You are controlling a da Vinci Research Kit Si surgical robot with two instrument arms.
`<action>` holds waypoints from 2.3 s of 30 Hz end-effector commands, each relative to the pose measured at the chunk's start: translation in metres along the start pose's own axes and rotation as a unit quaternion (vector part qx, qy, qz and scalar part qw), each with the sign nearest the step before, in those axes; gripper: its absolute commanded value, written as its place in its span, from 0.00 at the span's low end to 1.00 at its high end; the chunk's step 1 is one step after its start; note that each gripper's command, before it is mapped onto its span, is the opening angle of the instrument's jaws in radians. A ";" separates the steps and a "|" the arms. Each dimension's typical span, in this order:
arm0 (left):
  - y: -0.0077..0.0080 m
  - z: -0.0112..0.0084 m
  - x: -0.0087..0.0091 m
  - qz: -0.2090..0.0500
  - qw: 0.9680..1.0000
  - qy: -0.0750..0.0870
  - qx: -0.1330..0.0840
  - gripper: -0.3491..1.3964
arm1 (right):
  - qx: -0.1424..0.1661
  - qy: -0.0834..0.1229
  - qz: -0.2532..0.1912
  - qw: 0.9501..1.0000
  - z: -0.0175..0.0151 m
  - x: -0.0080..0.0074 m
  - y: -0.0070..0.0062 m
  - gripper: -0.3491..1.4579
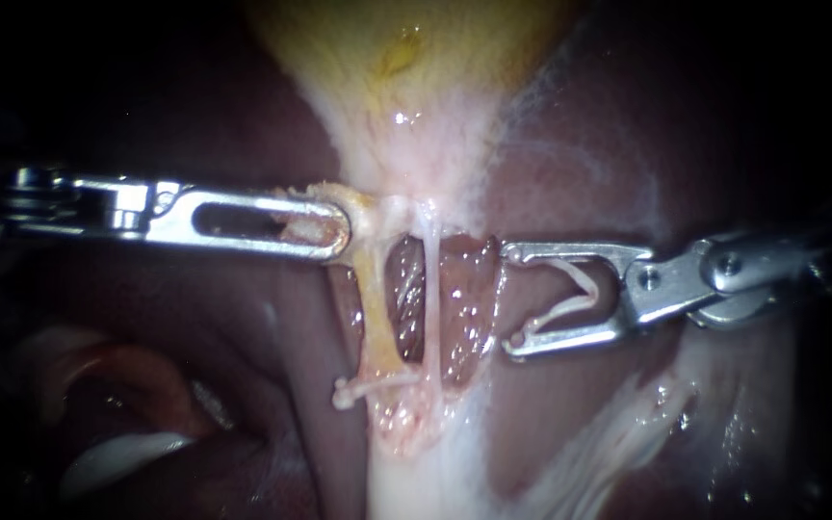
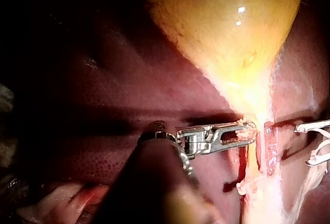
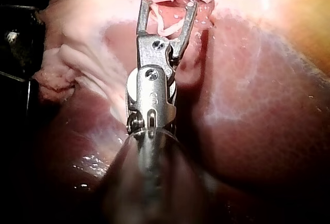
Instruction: Clipping second clip left tube
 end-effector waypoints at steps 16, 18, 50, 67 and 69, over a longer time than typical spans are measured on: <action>-0.0002 0.0002 0.0003 0.000 1.000 -0.003 -0.002 0.00 | 0.027 -0.014 0.024 0.999 0.0101 -0.0036 -0.0009 0.47; -0.0003 0.0002 0.0003 0.000 1.000 -0.003 -0.002 0.00 | 0.035 -0.013 0.030 0.999 0.0110 -0.0039 -0.0011 0.47; -0.0004 0.0007 0.0003 0.000 1.000 -0.003 -0.002 0.00 | 0.083 0.030 0.184 0.979 0.0154 -0.0047 -0.0008 0.06; -0.0001 0.0007 0.0001 0.000 1.000 -0.002 -0.002 0.00 | 0.075 0.004 0.219 0.973 0.0154 -0.0056 -0.0009 0.00; -0.0001 0.0008 0.0001 0.000 1.000 -0.002 -0.001 0.00 | 0.075 0.004 0.218 0.973 0.0153 -0.0057 -0.0008 0.00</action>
